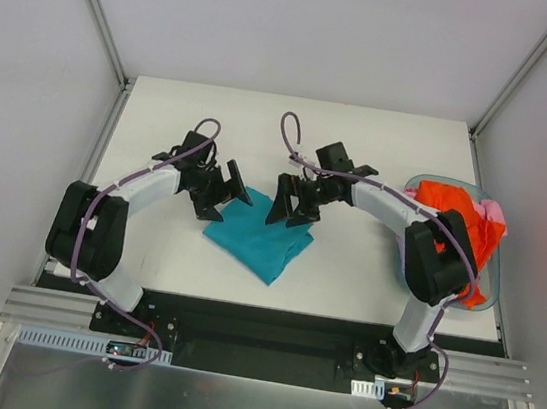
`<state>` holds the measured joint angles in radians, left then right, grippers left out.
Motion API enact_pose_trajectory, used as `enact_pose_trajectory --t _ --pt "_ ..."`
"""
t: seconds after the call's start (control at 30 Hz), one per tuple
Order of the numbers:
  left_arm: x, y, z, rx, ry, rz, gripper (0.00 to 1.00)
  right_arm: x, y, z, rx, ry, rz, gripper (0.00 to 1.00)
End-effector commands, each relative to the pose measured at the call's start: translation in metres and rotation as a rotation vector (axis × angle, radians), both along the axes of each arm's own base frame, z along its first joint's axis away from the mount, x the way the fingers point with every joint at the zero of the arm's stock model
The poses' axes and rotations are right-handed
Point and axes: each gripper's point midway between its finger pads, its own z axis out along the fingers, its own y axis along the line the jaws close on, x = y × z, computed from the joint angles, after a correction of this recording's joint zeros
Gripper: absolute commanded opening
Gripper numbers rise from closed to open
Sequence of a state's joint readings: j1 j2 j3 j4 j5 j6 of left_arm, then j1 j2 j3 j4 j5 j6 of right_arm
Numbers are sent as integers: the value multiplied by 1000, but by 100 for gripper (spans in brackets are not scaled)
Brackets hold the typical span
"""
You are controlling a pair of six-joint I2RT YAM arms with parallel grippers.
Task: Fold and stack the t-shirts
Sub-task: Put the neatly folded tshirt into the corner of the board with the right arm
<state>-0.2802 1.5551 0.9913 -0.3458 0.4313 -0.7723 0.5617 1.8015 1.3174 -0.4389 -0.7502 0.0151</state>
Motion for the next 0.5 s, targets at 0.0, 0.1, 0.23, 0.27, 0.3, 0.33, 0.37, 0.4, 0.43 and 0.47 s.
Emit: enact_pose_trajectory --t 0.0,0.1,0.23,0.27,0.3,0.33,0.37,0.4,0.43,0.47 --pt "-9 -5 -24 -33 78 1 99 6 5 -43 -20 107 -67 97" --pt "-20 -2 -38 -25 115 3 99 5 -8 -68 -116 129 -99 97" --pt "-45 3 -59 -11 184 24 99 8 -27 -83 -215 95 -87 97" --pt "-49 -3 -60 -18 181 11 99 15 -35 -88 -243 51 -64 97" --pt "-54 -8 -62 -25 191 0 99 20 -42 -97 -288 37 -61 97" --pt "-63 -14 -64 -26 215 -3 99 30 -43 -93 -296 16 -55 97" --pt "-73 -25 -62 -27 213 -38 99 39 -49 -93 -306 5 -63 97" --pt "-79 -30 -61 -26 208 -50 99 45 -54 -98 -328 -17 -43 97" --pt "-84 -33 -59 -27 211 -47 99 59 -53 -85 -331 -50 -47 97" --pt "-90 -41 -48 -33 169 -75 99 65 -57 -81 -347 -64 -50 97"
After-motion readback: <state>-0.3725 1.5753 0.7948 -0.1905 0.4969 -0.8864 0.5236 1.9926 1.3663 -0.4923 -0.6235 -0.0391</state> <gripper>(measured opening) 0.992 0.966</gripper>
